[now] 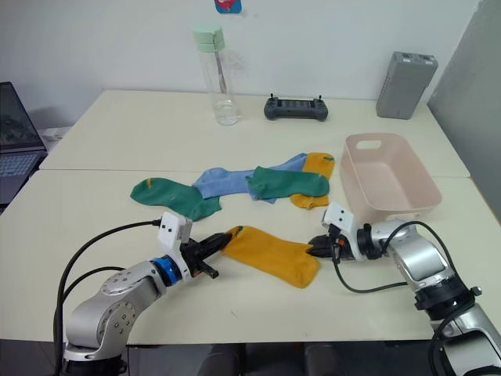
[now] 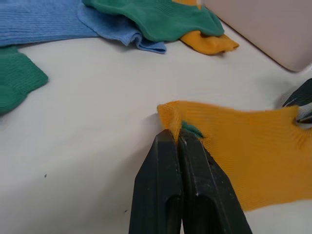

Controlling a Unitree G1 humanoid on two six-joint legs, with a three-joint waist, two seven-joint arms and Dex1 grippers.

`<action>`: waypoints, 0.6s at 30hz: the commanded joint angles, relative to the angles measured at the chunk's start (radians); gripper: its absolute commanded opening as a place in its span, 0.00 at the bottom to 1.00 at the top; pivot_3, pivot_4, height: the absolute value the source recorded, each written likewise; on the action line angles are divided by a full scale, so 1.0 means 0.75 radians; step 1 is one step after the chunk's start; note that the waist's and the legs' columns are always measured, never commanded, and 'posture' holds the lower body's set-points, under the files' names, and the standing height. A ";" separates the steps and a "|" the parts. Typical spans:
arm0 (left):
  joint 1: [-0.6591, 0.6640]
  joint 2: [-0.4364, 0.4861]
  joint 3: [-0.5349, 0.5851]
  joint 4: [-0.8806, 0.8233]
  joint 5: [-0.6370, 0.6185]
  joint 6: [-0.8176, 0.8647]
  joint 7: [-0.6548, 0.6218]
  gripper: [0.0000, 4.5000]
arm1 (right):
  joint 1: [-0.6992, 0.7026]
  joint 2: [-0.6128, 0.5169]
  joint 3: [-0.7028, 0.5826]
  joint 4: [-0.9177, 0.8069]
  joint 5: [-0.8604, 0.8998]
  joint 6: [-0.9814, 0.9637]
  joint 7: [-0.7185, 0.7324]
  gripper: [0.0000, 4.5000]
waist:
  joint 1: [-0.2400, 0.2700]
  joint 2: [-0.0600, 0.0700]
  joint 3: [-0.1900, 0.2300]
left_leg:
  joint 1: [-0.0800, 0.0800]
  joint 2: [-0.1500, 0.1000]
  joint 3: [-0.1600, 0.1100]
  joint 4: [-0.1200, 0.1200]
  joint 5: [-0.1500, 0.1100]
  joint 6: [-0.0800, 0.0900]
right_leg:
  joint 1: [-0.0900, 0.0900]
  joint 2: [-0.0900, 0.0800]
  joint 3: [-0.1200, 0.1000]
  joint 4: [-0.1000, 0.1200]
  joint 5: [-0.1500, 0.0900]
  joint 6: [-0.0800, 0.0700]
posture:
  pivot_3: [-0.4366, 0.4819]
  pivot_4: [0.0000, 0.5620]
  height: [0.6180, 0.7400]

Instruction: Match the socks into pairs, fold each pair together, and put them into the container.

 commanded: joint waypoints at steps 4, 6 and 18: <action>-0.018 0.056 0.058 0.004 -0.020 -0.047 -0.014 0.41 | 0.081 -0.042 -0.171 -0.147 0.078 0.060 -0.037 0.76 | 0.001 0.000 0.000 | 0.000 0.000 0.000 0.000 0.000 0.000 | 0.000 0.000 0.000 0.000 0.000 0.000 | 0.48 0.27 1.00; -0.053 0.104 0.074 0.052 -0.030 -0.057 -0.056 0.55 | 0.156 -0.047 -0.229 -0.242 0.127 0.127 -0.069 0.92 | 0.002 0.000 0.000 | 0.000 0.000 0.000 0.000 0.000 0.000 | 0.000 0.000 0.000 0.000 0.000 0.000 | 0.48 0.27 1.00; -0.335 0.321 -0.169 0.422 0.117 -0.196 -0.365 0.71 | 0.458 0.071 -0.238 -0.575 0.150 0.264 -0.368 0.95 | -0.008 0.000 0.000 | 0.000 0.000 0.001 0.000 0.000 0.000 | -0.001 0.000 0.001 0.000 0.000 0.000 | 0.48 0.27 1.00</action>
